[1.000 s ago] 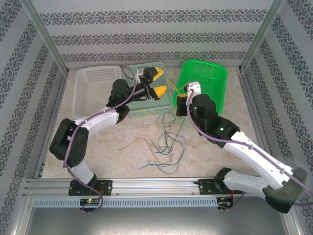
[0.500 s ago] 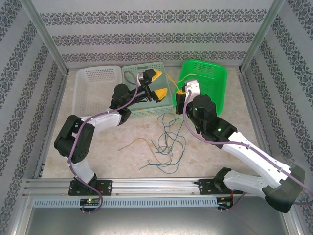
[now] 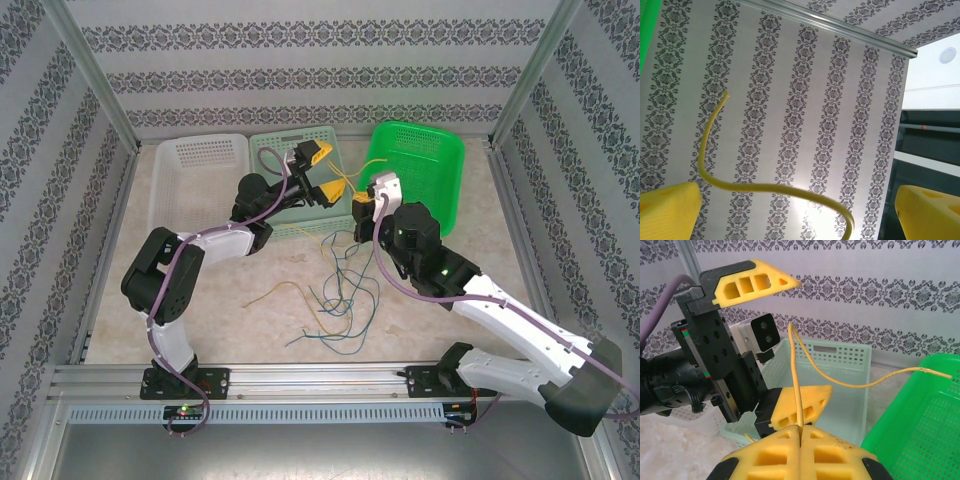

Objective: Untangle the cables

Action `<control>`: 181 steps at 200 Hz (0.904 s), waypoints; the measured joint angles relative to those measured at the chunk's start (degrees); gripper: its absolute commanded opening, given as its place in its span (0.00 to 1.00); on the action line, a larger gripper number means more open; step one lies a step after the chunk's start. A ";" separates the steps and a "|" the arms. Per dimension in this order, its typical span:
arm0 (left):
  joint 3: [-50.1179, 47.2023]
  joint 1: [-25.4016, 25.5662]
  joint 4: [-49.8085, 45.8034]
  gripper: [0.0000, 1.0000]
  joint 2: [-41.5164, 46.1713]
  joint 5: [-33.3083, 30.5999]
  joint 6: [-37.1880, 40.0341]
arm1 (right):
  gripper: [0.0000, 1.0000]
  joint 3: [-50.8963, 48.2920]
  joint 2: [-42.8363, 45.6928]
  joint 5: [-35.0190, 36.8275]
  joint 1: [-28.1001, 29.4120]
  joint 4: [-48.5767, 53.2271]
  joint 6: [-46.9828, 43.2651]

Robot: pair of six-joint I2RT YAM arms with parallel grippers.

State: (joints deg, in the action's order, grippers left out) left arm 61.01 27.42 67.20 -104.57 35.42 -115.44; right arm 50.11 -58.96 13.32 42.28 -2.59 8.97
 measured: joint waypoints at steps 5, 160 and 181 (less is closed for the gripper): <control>0.04 0.00 0.24 0.97 -0.07 -0.07 -0.22 | 0.00 -0.04 0.00 -0.31 0.00 -0.02 0.00; -0.50 0.74 3.54 0.00 -0.59 -0.22 0.66 | 0.00 -3.80 9.29 -6.80 -0.02 5.16 1.79; -0.22 0.66 -1.62 0.00 0.04 2.23 5.46 | 0.00 -1.79 8.61 -6.78 -0.04 11.63 2.64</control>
State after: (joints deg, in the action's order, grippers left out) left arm 60.80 28.08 65.58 -104.53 37.65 -109.97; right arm 48.31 -50.35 6.55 42.24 9.04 11.62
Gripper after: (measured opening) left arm 0.073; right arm 0.065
